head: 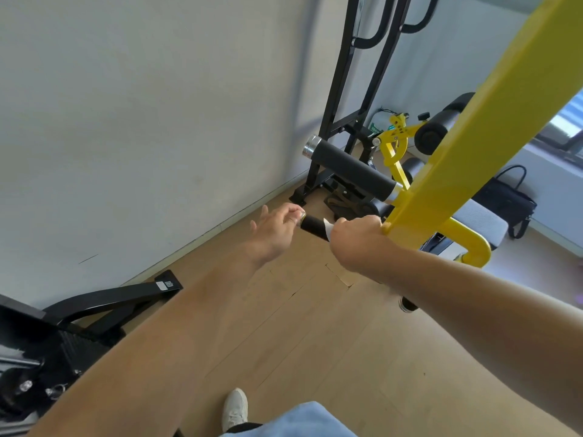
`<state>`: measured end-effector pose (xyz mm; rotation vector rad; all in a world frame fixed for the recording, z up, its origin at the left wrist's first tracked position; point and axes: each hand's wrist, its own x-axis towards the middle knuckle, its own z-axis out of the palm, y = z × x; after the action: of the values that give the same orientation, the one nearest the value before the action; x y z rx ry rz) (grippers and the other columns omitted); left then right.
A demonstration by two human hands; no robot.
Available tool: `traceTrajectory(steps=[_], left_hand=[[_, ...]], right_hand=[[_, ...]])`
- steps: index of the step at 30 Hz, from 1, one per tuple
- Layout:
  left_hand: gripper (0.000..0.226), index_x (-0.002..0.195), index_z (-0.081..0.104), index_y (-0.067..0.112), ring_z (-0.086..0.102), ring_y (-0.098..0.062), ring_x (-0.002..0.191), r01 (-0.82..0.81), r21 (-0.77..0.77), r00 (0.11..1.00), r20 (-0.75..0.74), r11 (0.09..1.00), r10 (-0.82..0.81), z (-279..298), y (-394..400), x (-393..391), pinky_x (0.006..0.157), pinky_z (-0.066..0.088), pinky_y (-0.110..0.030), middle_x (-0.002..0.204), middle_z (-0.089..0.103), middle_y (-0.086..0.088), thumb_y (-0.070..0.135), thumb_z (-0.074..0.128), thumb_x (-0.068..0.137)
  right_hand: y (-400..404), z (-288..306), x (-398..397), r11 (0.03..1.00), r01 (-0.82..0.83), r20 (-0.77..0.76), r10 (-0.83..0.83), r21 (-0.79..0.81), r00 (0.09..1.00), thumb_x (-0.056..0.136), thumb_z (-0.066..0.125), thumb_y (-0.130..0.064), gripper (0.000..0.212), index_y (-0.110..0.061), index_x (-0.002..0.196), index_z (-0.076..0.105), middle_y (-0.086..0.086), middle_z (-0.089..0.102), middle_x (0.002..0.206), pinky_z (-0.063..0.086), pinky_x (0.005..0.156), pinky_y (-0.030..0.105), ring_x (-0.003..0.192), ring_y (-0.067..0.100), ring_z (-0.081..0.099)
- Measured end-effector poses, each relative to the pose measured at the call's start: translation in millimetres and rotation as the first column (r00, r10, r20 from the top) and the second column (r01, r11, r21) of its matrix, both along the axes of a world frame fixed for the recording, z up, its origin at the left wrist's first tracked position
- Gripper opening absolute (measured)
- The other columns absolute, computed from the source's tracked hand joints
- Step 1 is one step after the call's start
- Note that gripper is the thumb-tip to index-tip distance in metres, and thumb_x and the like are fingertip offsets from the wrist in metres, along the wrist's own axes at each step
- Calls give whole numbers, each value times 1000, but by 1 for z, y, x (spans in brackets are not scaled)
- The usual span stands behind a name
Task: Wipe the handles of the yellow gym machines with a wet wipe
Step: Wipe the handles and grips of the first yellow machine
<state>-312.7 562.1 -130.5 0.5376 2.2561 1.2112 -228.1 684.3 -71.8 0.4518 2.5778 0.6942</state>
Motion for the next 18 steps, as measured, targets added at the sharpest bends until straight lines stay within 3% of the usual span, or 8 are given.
traceTrajectory(steps=[2, 4, 6, 8, 10, 12, 15, 18], left_hand=[[36, 131, 52, 34, 7, -28, 155, 10, -3, 1000, -15, 1000, -10, 2, 1, 4, 121, 14, -59, 147, 47, -7, 44, 26, 108], [39, 132, 51, 34, 8, -29, 155, 24, 0, 999, -32, 1000, -24, -2, 0, 4, 120, 16, -62, 150, 48, -4, 47, 23, 108], [40, 131, 51, 35, 15, -32, 154, 28, 8, 999, -38, 1000, -27, -6, -1, 2, 118, 19, -64, 146, 51, -2, 50, 23, 107], [40, 128, 54, 38, 27, -31, 149, 19, 27, 999, -39, 999, -17, -10, -3, -2, 117, 25, -62, 140, 56, 1, 55, 26, 105], [35, 124, 56, 37, 47, -24, 133, -22, 71, 999, -37, 997, 25, -13, -3, -3, 110, 40, -45, 130, 61, 2, 52, 32, 104], [24, 120, 60, 29, 57, -15, 118, -150, 184, 987, -30, 971, 158, -9, -4, 1, 89, 44, -18, 122, 65, 4, 36, 42, 105], [22, 113, 65, 23, 62, -5, 110, -344, 410, 926, 1, 845, 377, 19, -8, 10, 81, 42, -11, 115, 69, 10, 32, 46, 105], [22, 106, 67, 23, 64, 2, 105, -370, 579, 898, 22, 727, 439, 58, -8, 11, 88, 46, -17, 107, 73, 10, 35, 49, 103]], right_hand=[[-6, -10, -8, 994, -7, -94, -3, -110, 996, 96, 59, -21, 35, -8, 126, 47, 5, 60, 91, 52, 85, 36, 85, 22, 64], [-11, -20, -16, 951, -45, -262, -39, -307, 964, 97, 57, -17, 27, -9, 120, 47, 3, 62, 90, 52, 72, 34, 79, 21, 63], [-16, -19, -15, 898, -56, -349, -111, -437, 931, 99, 57, -20, 24, -10, 119, 47, 6, 66, 105, 54, 73, 35, 89, 24, 67], [-15, -11, -7, 896, -59, -330, -100, -439, 939, 100, 57, -22, 28, -11, 123, 48, 7, 66, 112, 55, 78, 35, 96, 23, 67], [-13, 4, 6, 929, -91, -312, -27, -358, 950, 99, 59, -21, 25, -13, 122, 54, 5, 66, 106, 56, 77, 33, 92, 21, 66], [-13, 26, 17, 915, -125, -351, -19, -383, 936, 100, 57, -22, 10, -17, 108, 61, 0, 65, 91, 53, 72, 29, 81, 17, 64], [-18, 65, 33, 732, -243, -536, -192, -636, 822, 99, 57, -34, 15, -33, 84, 53, -15, 56, 72, 51, 60, 22, 66, 9, 58], [-26, 109, 40, 604, -391, -688, -399, -695, 607, 94, 65, -41, 18, -33, 88, 50, -16, 60, 78, 55, 55, 25, 70, 6, 62]])
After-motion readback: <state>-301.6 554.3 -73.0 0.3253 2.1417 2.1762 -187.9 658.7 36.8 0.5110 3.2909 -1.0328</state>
